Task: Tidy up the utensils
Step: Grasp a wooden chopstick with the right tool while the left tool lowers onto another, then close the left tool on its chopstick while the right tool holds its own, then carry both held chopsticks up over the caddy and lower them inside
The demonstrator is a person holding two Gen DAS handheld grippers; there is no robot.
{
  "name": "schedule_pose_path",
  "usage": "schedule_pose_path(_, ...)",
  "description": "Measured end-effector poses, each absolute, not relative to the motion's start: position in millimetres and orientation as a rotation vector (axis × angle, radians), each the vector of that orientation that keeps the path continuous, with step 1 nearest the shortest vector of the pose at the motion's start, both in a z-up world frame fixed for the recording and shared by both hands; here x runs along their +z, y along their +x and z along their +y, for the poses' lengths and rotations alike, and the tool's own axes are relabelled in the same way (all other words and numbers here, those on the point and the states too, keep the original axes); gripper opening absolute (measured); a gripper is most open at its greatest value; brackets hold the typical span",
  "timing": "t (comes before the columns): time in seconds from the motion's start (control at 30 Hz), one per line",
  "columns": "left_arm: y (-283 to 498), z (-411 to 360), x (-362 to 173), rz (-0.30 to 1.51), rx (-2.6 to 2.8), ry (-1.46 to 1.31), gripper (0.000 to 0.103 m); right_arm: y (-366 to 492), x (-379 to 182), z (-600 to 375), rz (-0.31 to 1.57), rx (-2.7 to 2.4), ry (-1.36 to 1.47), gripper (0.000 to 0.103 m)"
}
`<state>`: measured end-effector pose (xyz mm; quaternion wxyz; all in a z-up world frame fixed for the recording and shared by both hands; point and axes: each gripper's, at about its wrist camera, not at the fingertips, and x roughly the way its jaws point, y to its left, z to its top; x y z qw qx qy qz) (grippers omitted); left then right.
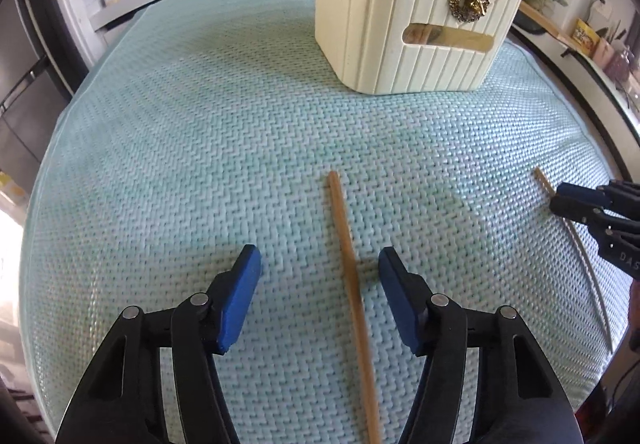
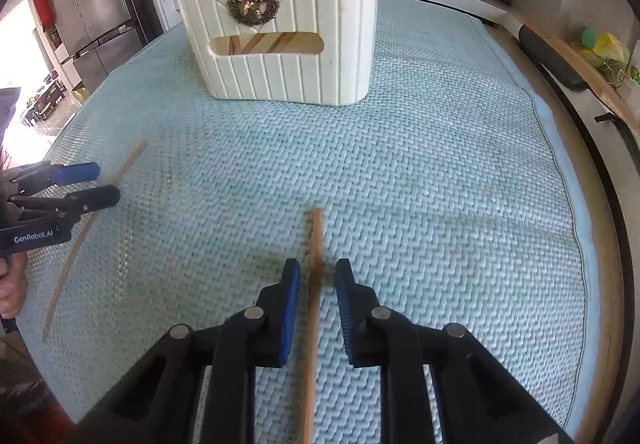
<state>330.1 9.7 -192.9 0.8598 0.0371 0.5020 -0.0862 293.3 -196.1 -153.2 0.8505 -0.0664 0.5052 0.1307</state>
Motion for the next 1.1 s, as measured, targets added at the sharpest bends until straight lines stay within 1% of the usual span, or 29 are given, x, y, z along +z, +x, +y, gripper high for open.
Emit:
schedule_pose_path(0.03, 334.3, 6.8, -192.4, 1.056, -0.186, 0.084, 0.056, 299.5, -153.4, -195.8, 1.073, 0.282, -0.138, 0.017)
schedule_pose_path(0.07, 338.4, 4.1, -191.9, 1.059, -0.196, 0.089, 0.053, 305.3, -153.5, -195.1, 1.082, 0.288, -0.138, 0.014)
schedule_pose_path(0.13, 344.4, -1.5, -190.9, 1.059, -0.208, 0.104, 0.032, 315.5, -153.9, -194.5, 1.095, 0.3, -0.129, 0.006)
schedule_pose_path(0.17, 347.0, -3.8, -190.3, 1.061, -0.22, 0.102, 0.025, 319.5, -155.0, -195.8, 1.103, 0.308, -0.116, 0.006)
schedule_pose_path(0.2, 349.4, -5.3, -189.8, 1.066, -0.232, 0.092, 0.01, 323.6, -155.1, -197.1, 1.105, 0.312, -0.101, 0.006)
schedule_pose_path(0.23, 351.0, -6.3, -189.8, 1.071, -0.234, 0.086, 0.006, 326.7, -155.5, -198.3, 1.108, 0.313, -0.088, 0.006)
schedule_pose_path(0.43, 344.6, 0.9, -178.2, 1.037, -0.233, 0.028, 0.004, 327.0, -143.3, -215.4, 1.044, 0.334, 0.029, 0.006)
schedule_pose_path(0.83, 290.2, 31.1, -53.6, 0.745, -0.281, -0.055, 0.004, 271.0, -39.8, -226.4, 0.731, 0.406, 0.092, 0.006)
schedule_pose_path(1.1, 274.3, 31.7, -24.3, 0.633, -0.311, -0.098, 0.004, 226.5, 10.1, -216.9, 0.568, 0.428, 0.056, 0.006)
